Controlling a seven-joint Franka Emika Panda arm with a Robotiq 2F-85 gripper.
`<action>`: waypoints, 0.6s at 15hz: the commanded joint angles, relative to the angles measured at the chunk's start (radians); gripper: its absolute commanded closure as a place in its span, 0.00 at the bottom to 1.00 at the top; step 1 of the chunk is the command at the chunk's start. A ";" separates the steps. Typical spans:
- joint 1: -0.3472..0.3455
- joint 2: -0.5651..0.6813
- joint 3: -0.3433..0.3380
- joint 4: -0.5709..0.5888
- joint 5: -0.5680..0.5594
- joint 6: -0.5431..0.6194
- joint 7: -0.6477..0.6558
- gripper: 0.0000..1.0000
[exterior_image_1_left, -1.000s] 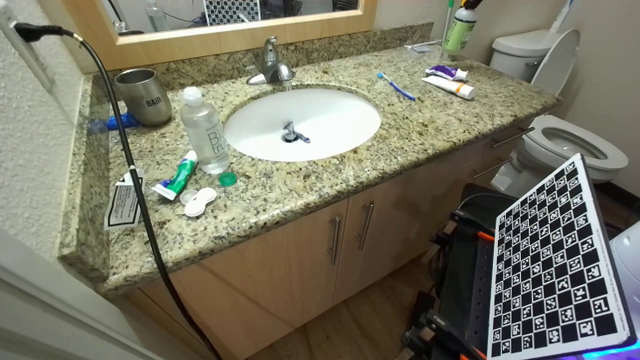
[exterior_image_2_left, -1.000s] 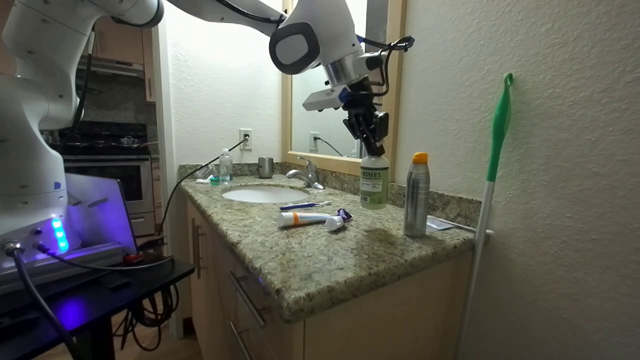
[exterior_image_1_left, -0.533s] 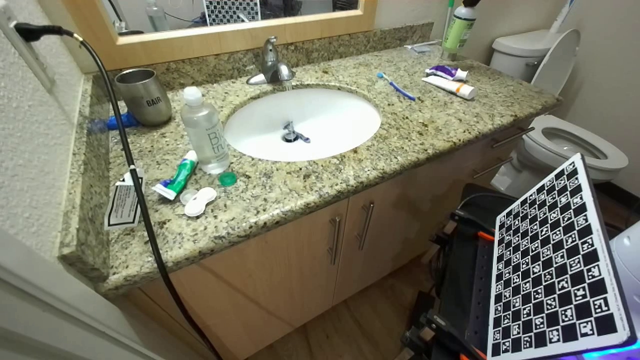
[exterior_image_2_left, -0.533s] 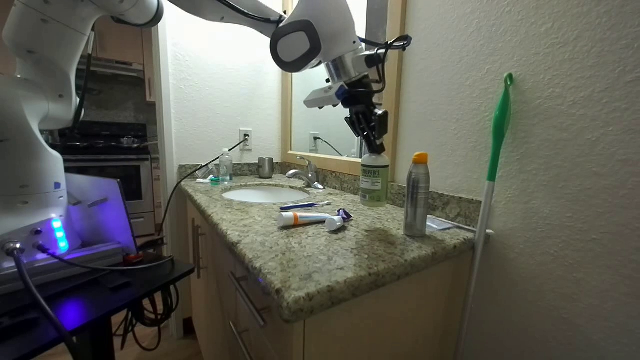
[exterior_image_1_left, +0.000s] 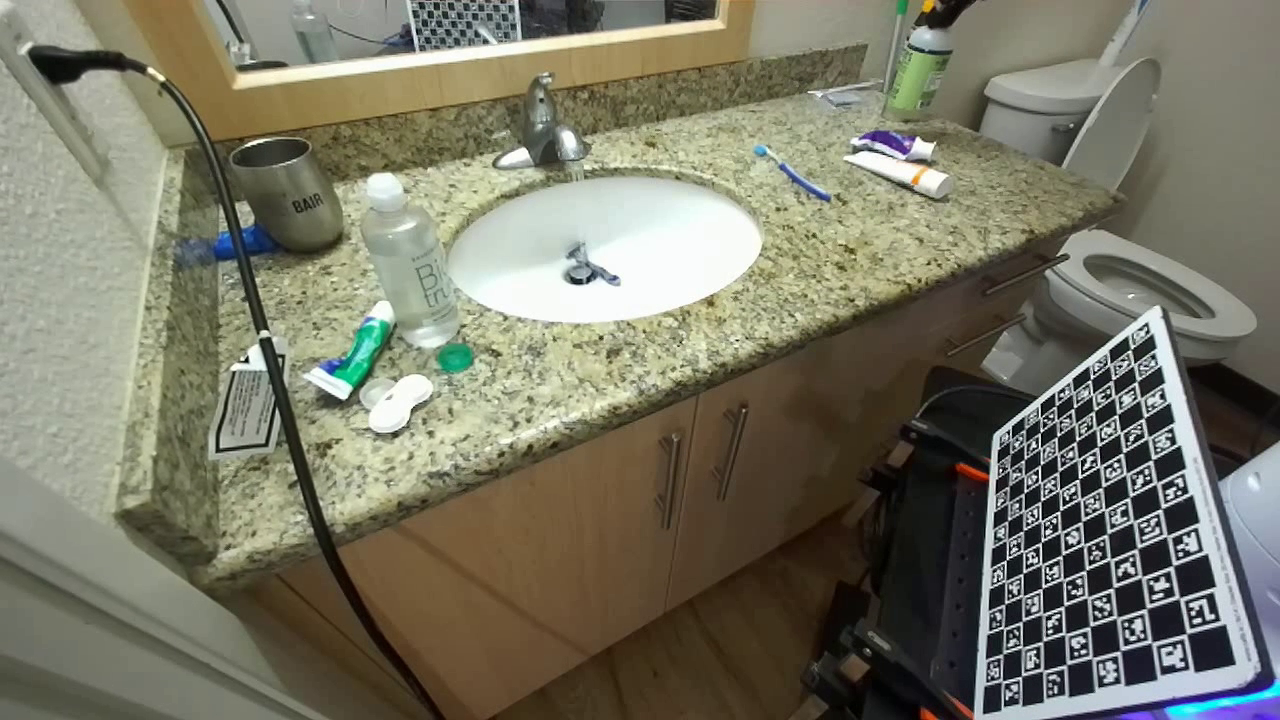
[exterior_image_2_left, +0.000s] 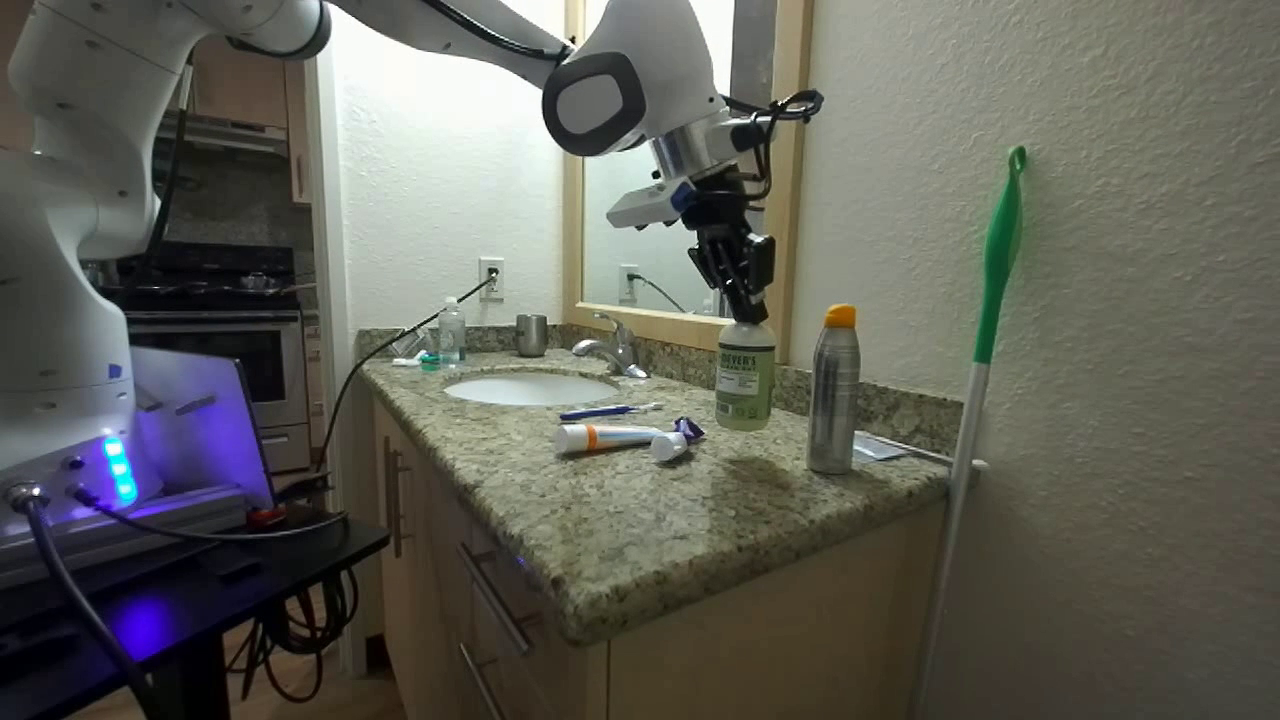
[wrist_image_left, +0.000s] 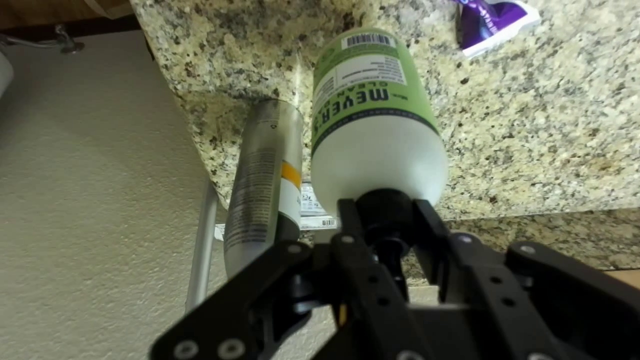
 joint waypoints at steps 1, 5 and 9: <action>-0.002 0.009 0.008 0.010 -0.015 0.011 0.022 0.92; 0.016 0.035 0.000 0.008 -0.050 0.056 0.060 0.92; 0.001 0.036 0.017 0.004 -0.044 0.038 0.054 0.92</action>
